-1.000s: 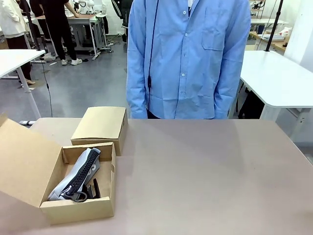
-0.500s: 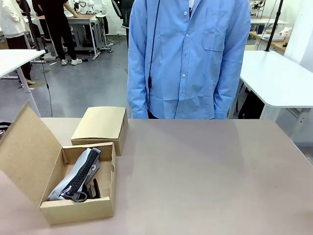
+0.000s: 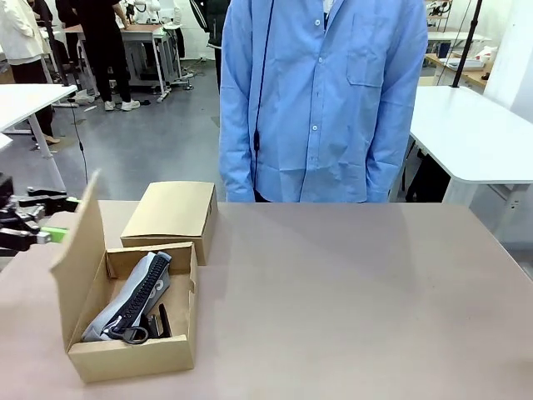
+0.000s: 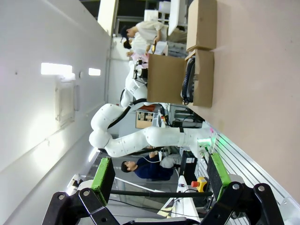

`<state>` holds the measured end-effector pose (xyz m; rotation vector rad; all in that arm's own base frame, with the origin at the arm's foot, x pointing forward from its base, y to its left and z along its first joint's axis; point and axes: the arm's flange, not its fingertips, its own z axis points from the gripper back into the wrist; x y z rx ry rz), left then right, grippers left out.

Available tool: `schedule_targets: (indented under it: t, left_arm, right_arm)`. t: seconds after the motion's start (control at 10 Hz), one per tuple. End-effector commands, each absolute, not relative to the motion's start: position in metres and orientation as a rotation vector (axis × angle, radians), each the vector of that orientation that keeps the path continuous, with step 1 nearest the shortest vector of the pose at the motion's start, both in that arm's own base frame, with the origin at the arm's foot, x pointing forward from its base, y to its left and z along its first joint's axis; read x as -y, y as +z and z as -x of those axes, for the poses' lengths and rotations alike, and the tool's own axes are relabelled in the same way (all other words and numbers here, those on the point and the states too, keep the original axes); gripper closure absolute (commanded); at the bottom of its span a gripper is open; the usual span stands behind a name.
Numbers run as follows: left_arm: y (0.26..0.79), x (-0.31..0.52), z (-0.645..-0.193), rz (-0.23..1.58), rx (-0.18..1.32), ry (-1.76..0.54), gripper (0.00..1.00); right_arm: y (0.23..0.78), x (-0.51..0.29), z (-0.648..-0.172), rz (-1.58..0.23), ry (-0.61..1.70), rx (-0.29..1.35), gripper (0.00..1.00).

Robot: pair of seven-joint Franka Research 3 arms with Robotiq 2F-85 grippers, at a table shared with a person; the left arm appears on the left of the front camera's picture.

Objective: Place items inside the box.
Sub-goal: Close the lid of the Mailer Box closest to the robot.

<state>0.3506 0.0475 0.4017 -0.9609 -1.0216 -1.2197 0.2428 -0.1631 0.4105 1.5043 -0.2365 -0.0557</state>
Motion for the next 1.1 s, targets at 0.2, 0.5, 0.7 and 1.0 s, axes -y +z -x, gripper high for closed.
schedule_targets:
  t: [0.2,0.5,0.7,1.0]
  left_arm:
    - [0.346,0.026,-0.327,0.951,0.87,-1.329,0.0]
    - [0.371,0.018,-0.325,1.004,0.956,-1.309,0.0]
    - [0.352,0.022,-0.371,0.988,0.839,-1.334,0.0]
    - [0.378,0.022,-0.35,1.014,0.937,-1.358,0.0]
  right_arm:
    - [0.412,0.164,-0.24,-1.514,-0.043,0.246,0.0]
    - [0.412,0.164,-0.24,-1.514,-0.043,0.246,0.0]
    - [0.412,0.164,-0.24,-1.514,-0.043,0.246,0.0]
    - [0.412,0.164,-0.24,-1.514,-0.043,0.246,0.0]
